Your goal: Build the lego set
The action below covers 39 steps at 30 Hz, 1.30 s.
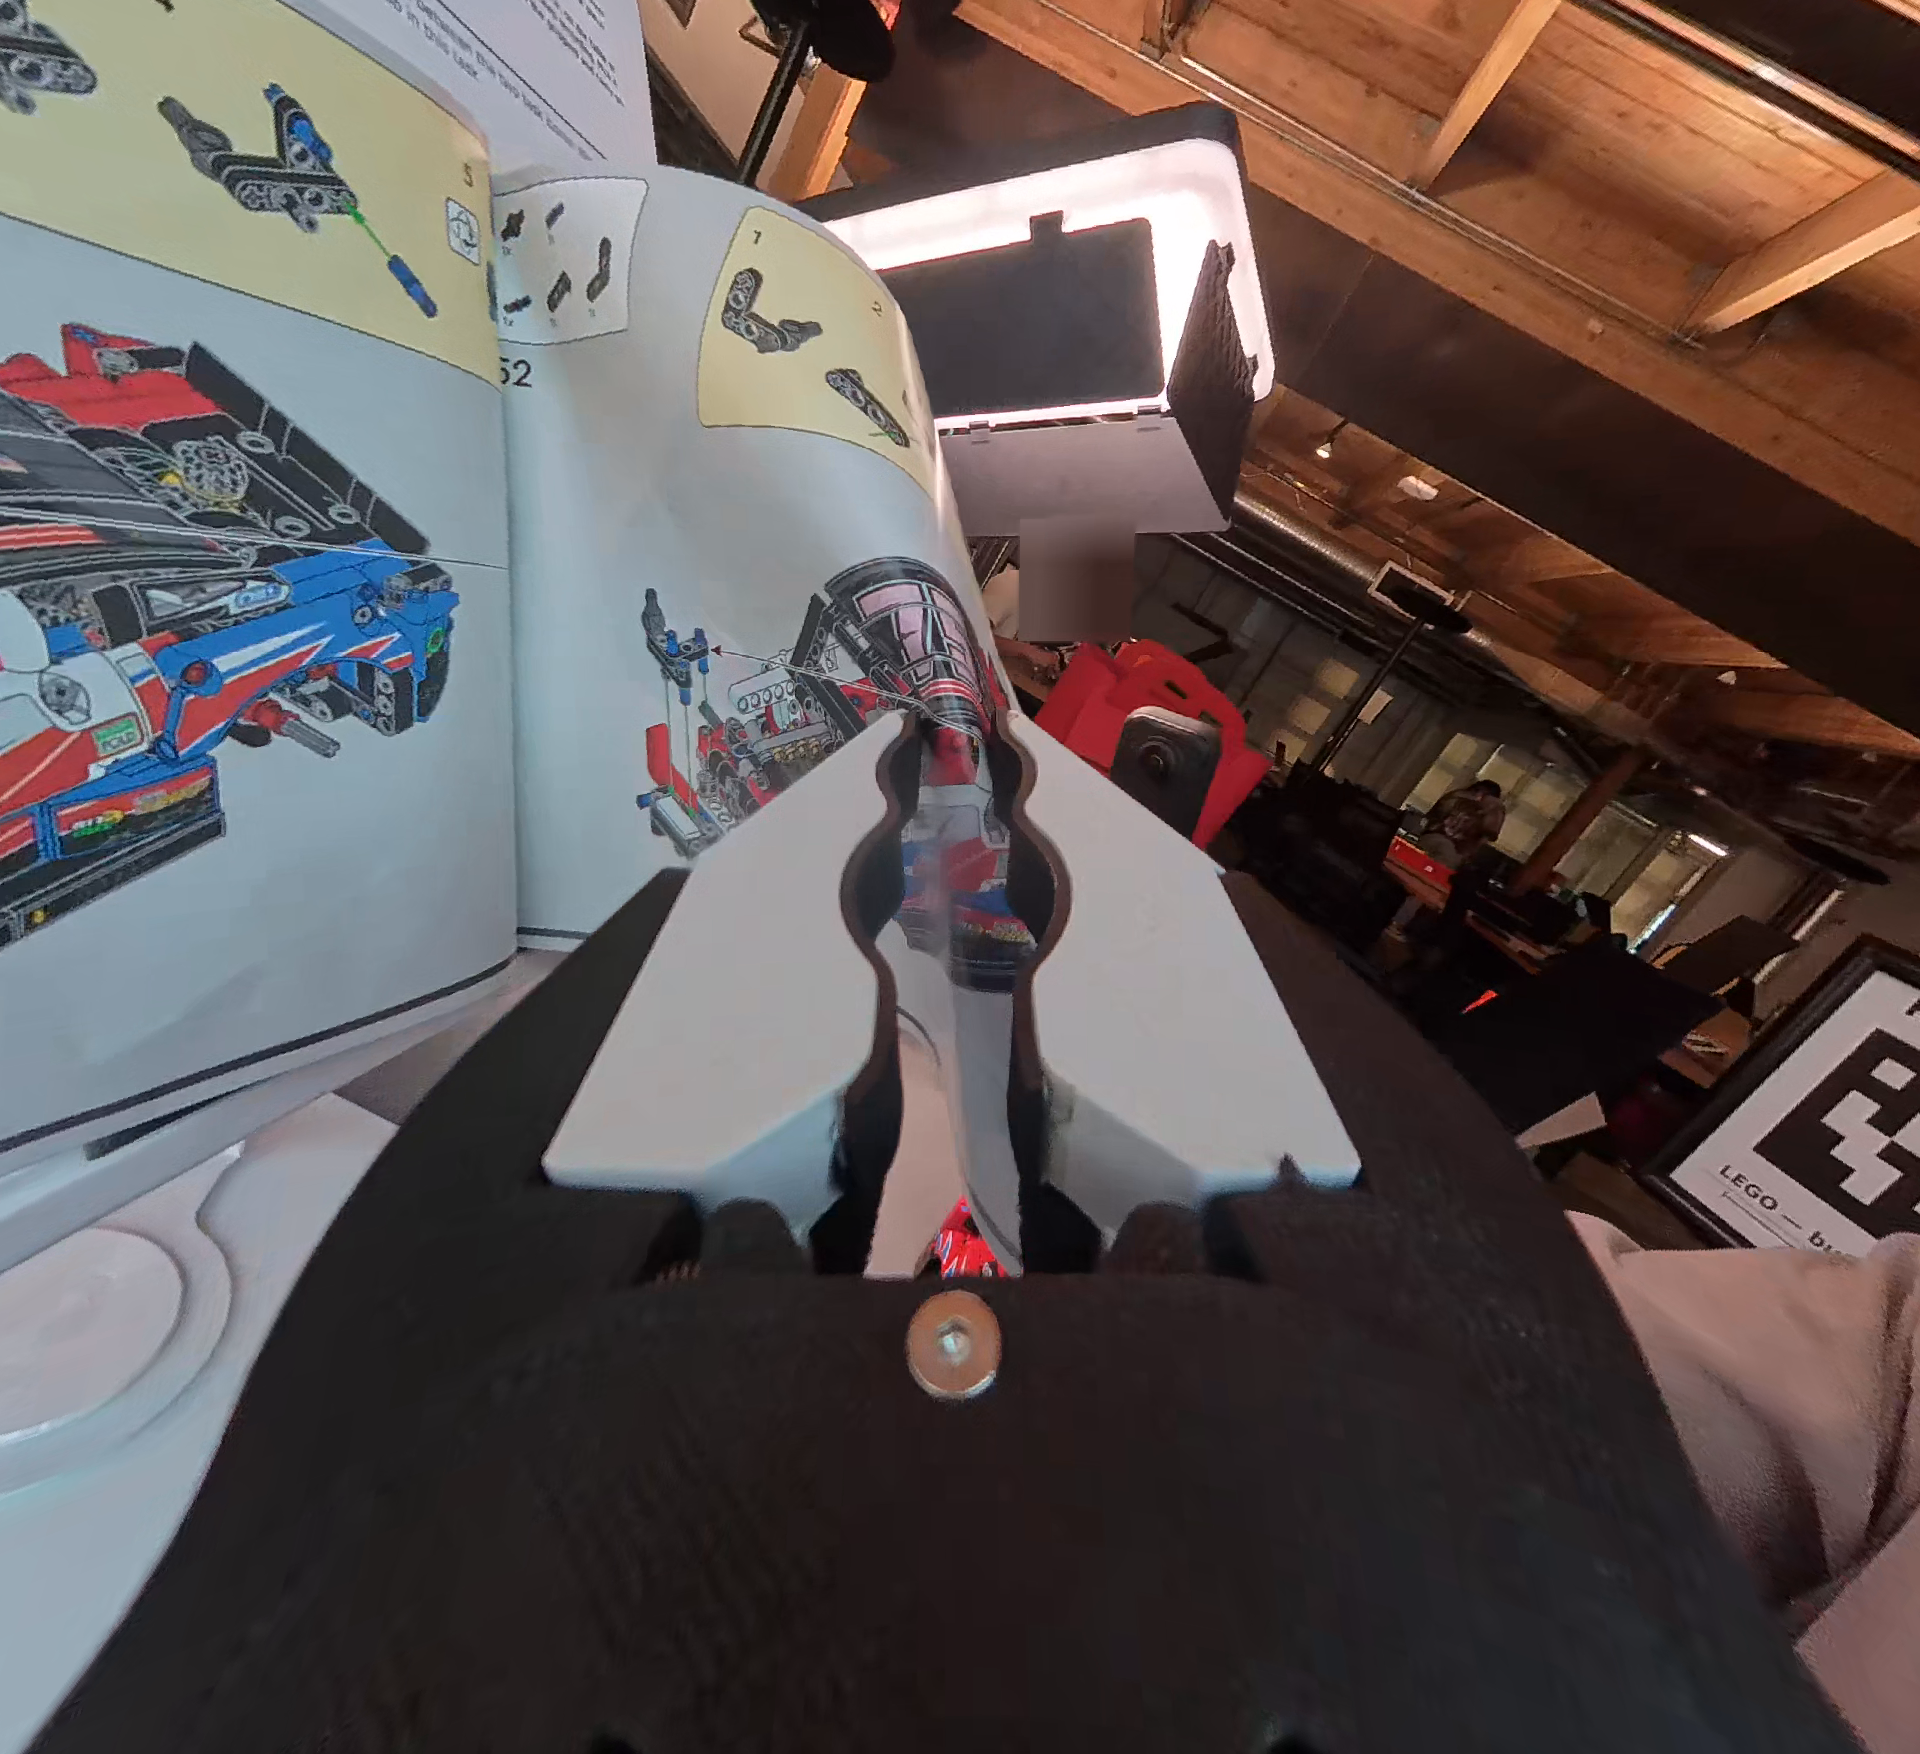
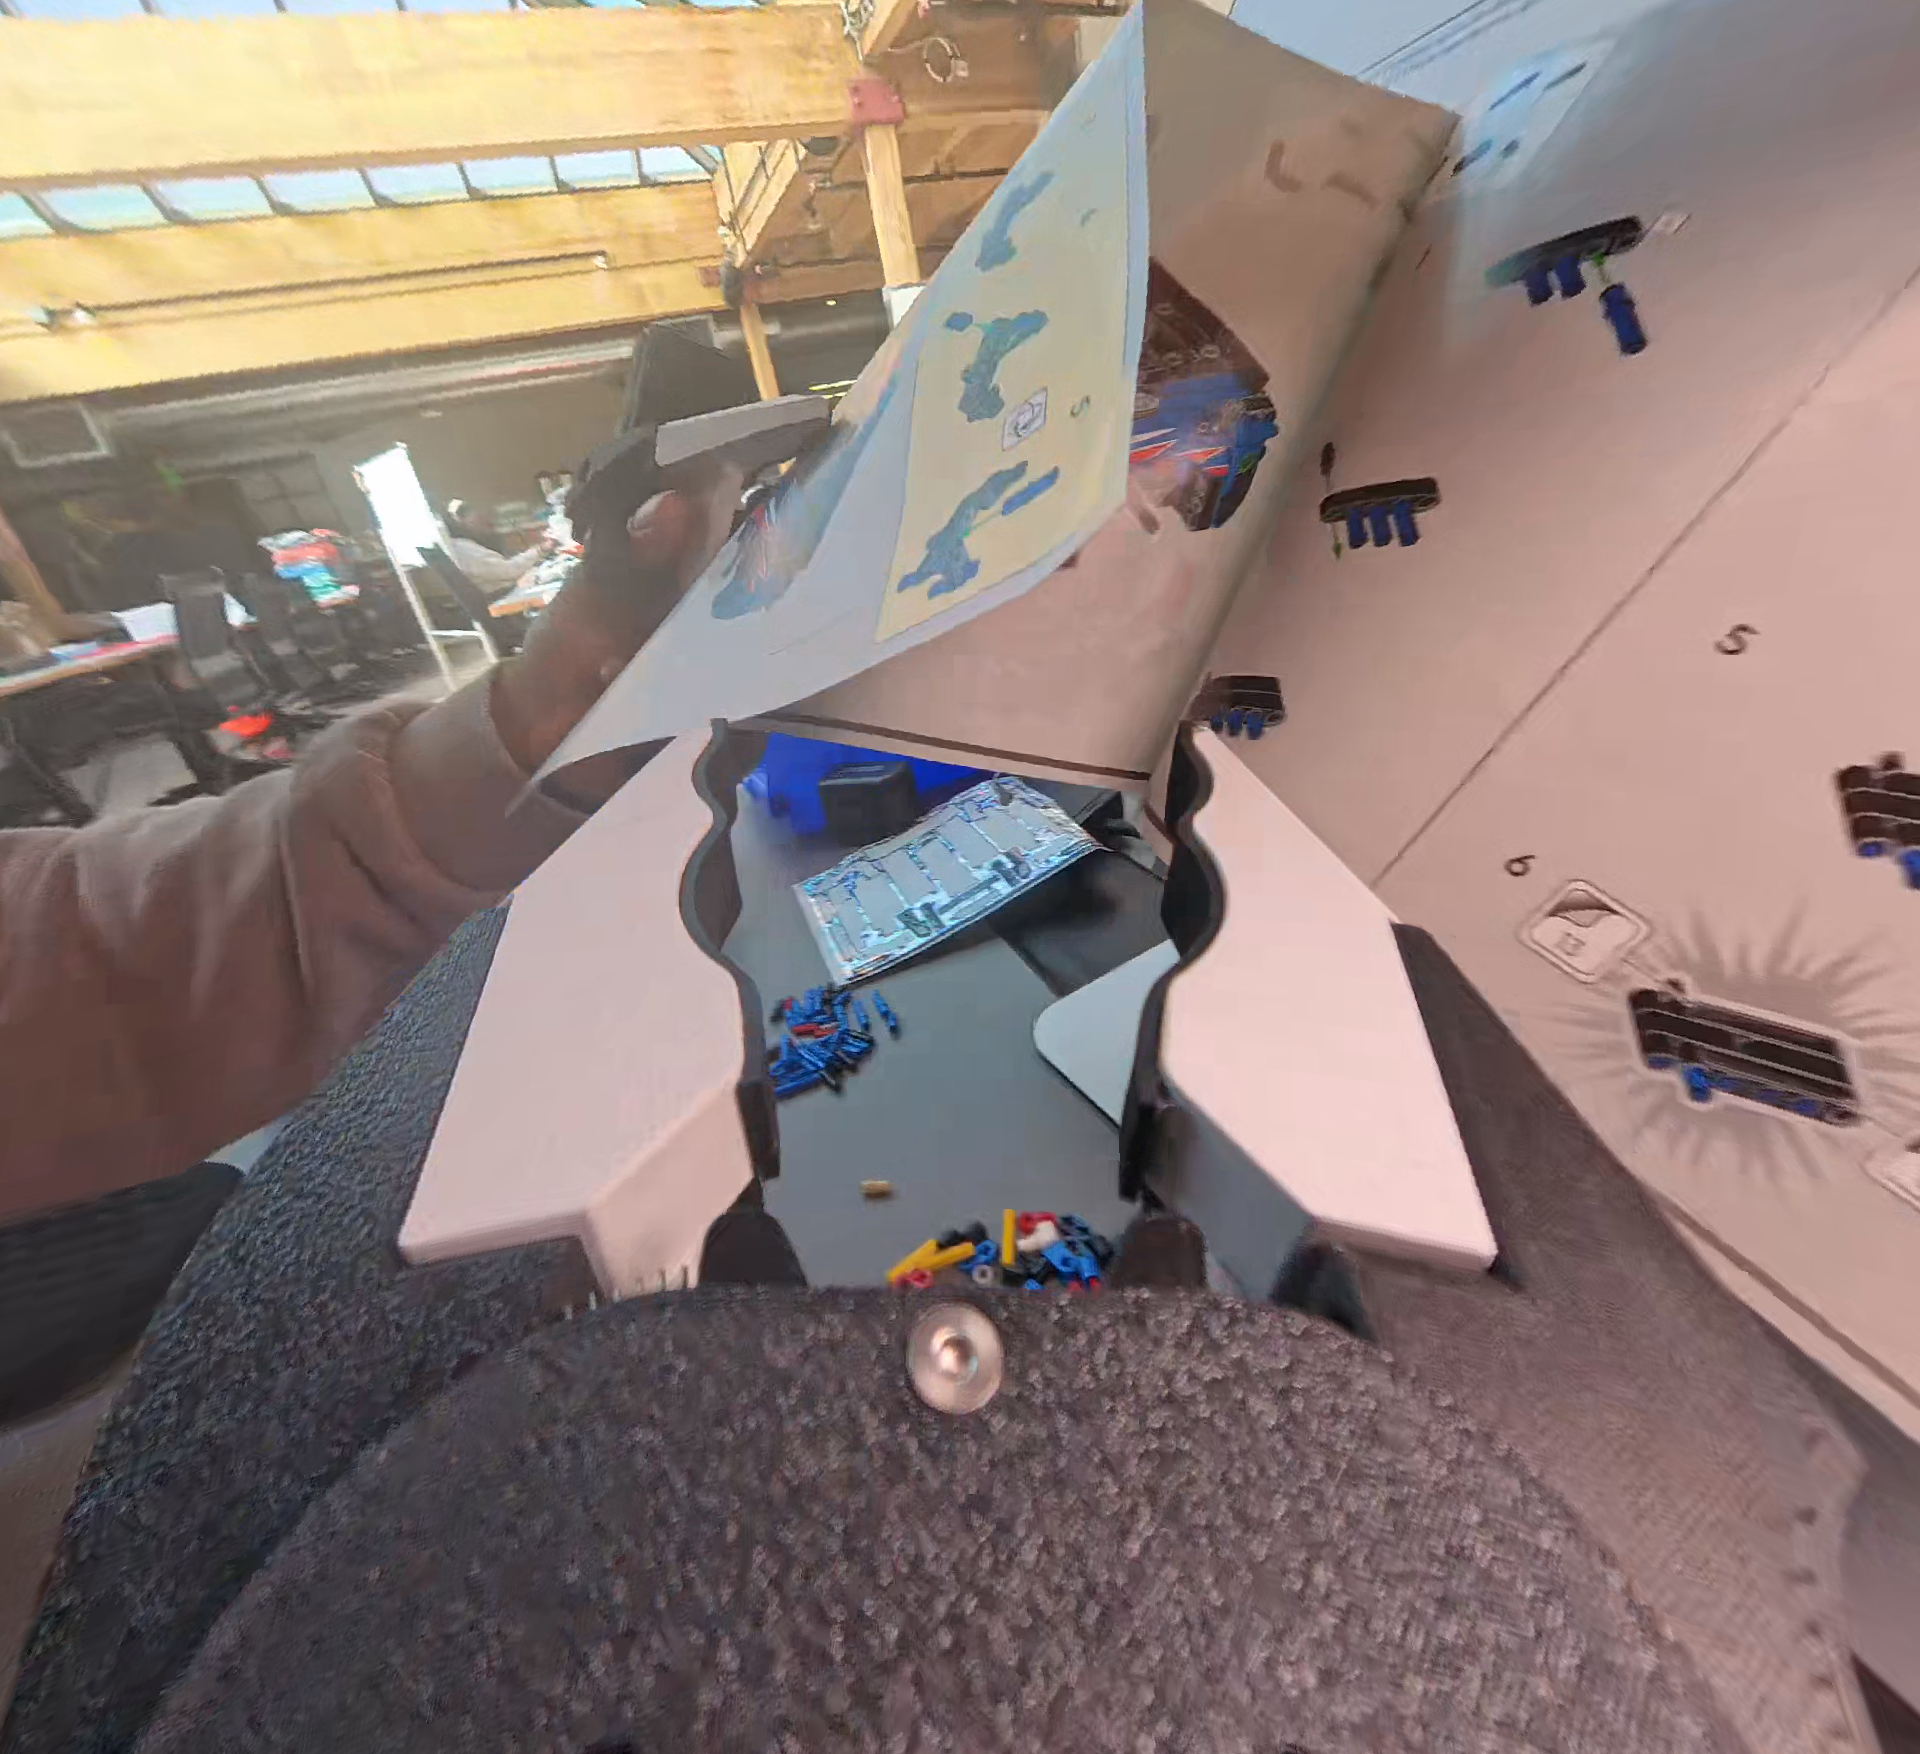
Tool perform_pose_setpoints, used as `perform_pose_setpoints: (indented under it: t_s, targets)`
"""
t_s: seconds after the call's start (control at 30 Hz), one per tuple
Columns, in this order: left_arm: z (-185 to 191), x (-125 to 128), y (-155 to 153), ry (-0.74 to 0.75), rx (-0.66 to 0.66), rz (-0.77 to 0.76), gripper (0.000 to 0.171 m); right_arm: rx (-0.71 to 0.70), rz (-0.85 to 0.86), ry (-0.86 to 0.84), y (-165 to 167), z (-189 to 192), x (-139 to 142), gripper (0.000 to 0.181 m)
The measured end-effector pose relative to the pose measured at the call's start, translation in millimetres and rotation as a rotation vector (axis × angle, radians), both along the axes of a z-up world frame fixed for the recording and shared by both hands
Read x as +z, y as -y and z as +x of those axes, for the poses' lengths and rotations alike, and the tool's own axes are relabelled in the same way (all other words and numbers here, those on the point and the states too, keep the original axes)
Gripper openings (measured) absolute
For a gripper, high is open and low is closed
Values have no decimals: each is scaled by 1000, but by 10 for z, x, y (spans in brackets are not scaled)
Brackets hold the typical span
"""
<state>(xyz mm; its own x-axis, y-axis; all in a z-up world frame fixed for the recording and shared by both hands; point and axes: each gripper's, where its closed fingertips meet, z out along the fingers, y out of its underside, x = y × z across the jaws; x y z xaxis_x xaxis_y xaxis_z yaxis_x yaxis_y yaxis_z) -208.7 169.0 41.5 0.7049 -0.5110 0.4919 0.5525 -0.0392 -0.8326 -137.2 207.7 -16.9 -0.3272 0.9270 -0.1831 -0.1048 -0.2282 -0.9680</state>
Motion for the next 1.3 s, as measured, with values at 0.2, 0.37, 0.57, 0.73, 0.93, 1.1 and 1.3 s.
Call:
perform_pose_setpoints:
  t_s: [0.2,0.37,0.57,0.73,0.93,1.1,1.3]
  targets:
    - [-159,78,271,-116,153,45,54,70,103,-120,514,-315,433,0]
    - [-17,28,622,-658,350,-31,80,-8,234,-59,629,-715,568,0]
    - [-419,-345,639,-1161,780,-281,42,-1,207,34,870,-1135,769,0]
    - [-899,-270,664,-1025,976,-247,0,-54,326,76,980,-1309,835,28]
    - [-1520,-281,765,-614,959,-273,0,-444,168,193,2,-1016,413,30]
    - [-1831,-491,819,-486,996,-329,0,-725,298,375,-629,-1024,-78,58]
    - [-1884,-812,841,-381,1004,-374,4,-786,365,431,-722,-1195,-157,69]
